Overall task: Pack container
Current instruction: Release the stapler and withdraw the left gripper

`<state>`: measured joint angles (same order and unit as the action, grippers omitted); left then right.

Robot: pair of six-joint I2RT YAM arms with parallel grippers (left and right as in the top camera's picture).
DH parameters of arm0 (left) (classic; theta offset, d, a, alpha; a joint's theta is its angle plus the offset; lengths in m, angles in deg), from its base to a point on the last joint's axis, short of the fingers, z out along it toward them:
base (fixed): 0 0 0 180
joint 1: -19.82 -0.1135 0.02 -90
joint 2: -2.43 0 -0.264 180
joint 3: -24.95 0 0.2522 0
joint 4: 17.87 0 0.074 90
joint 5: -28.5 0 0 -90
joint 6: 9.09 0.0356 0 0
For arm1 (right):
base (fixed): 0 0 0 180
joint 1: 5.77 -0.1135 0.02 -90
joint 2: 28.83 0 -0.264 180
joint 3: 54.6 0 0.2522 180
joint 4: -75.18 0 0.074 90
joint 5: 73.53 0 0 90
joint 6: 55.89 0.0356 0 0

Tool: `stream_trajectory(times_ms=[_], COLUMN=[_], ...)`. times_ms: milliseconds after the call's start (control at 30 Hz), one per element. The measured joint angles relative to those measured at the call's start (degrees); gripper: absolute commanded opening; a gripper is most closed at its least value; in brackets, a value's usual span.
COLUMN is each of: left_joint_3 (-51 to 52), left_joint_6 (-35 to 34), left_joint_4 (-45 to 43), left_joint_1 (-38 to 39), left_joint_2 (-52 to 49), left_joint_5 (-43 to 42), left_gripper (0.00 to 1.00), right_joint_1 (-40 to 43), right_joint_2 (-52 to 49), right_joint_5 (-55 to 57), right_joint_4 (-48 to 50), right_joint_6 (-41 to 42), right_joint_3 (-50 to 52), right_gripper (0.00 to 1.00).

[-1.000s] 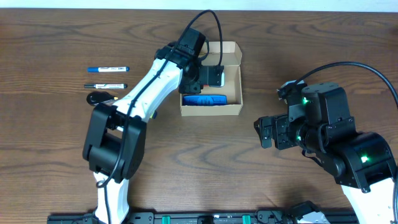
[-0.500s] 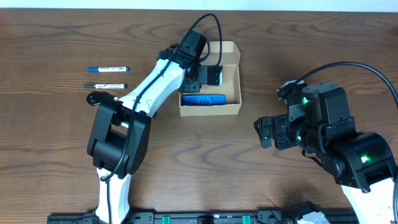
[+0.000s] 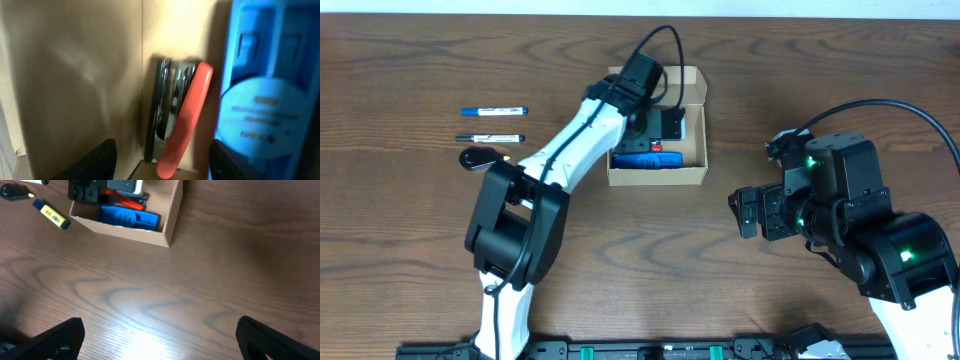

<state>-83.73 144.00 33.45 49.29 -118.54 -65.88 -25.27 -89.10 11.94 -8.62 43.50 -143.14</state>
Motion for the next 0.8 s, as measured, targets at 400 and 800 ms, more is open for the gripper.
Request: stream_trajectory(times_ms=[400,800], left_joint_3=[-0.7,-1.8], left_joint_6=[-24.1,-68.2], left_joint_4=[3.0,17.6], left_joint_1=[-2.2,-28.0], left_joint_2=[21.5,26.3], left_joint_5=[3.6,5.9], left_gripper=[0.72,0.94], right_joint_1=[0.0,0.0], right_joint_2=[0.0,0.0], right_joint_5=[0.0,0.0], right_joint_4=[0.0,0.0], right_joint_6=[0.0,0.0], right_joint_3=[0.0,0.0], right_gripper=[0.99,0.99])
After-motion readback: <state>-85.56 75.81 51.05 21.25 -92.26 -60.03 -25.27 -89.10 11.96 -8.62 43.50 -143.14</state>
